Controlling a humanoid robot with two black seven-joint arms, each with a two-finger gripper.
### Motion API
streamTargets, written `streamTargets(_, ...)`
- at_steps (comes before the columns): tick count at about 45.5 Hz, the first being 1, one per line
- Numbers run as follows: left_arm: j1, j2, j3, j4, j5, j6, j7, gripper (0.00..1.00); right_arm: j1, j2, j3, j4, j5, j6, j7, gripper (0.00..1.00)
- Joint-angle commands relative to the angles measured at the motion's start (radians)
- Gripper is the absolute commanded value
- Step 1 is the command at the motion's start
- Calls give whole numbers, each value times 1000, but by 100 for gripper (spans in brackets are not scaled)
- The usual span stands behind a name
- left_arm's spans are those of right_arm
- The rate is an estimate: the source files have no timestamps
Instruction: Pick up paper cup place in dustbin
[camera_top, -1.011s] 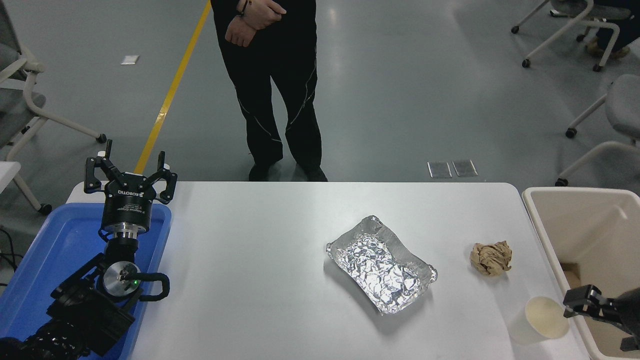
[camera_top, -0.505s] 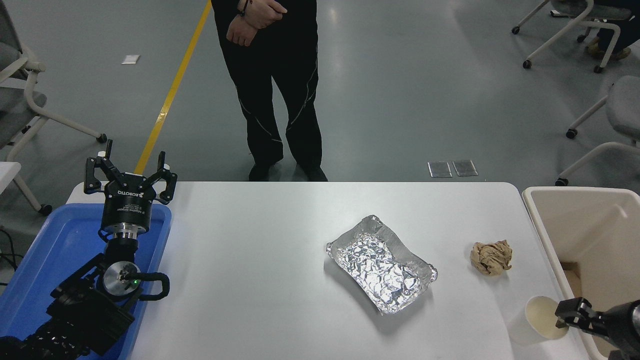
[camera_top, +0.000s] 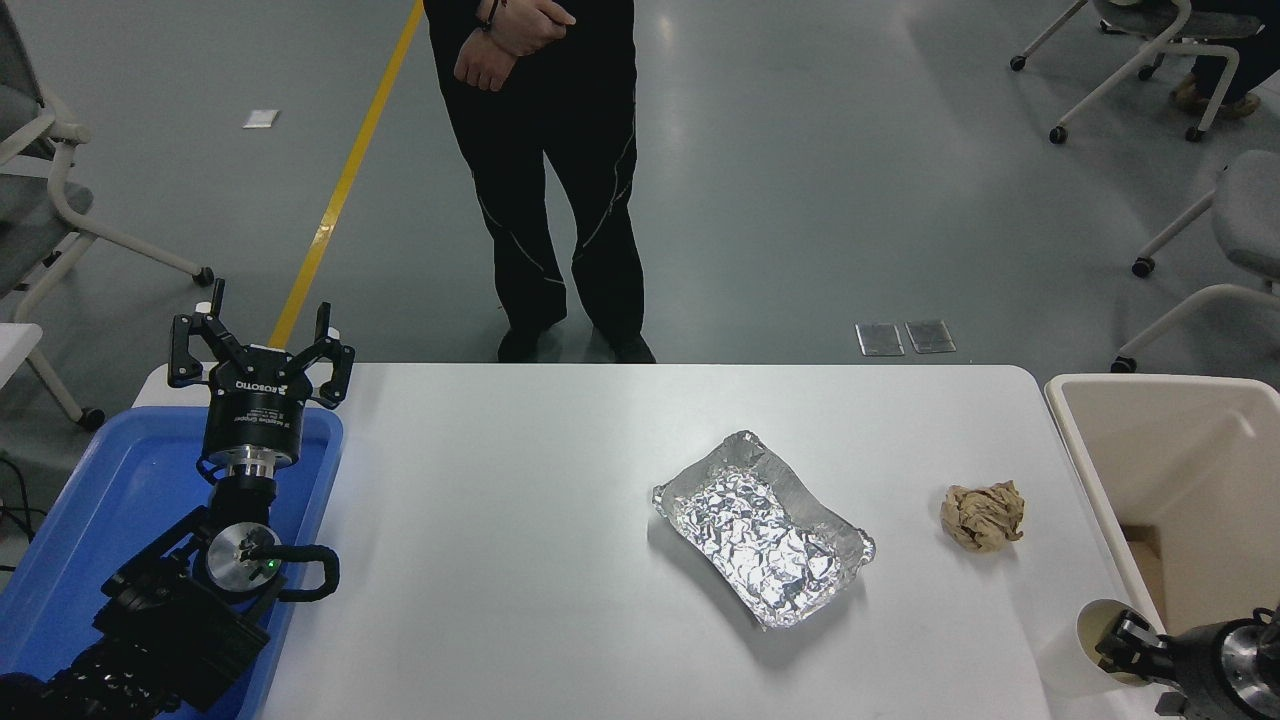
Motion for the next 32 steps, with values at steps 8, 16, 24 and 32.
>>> streamTargets(8, 0, 0, 1, 0, 0, 0, 0, 99, -3, -6, 8, 0, -10, -10, 1, 0)
streamTargets(16, 0, 0, 1, 0, 0, 0, 0, 99, 14, -26, 6, 11, -12, -7, 1, 0)
streamTargets(24, 0, 0, 1, -2, 0, 0, 0, 99, 100, -70, -21, 55, -39, 7, 1, 0)
streamTargets(32, 0, 0, 1, 0, 0, 0, 0, 99, 313, -84, -185, 154, -124, 38, 3, 0)
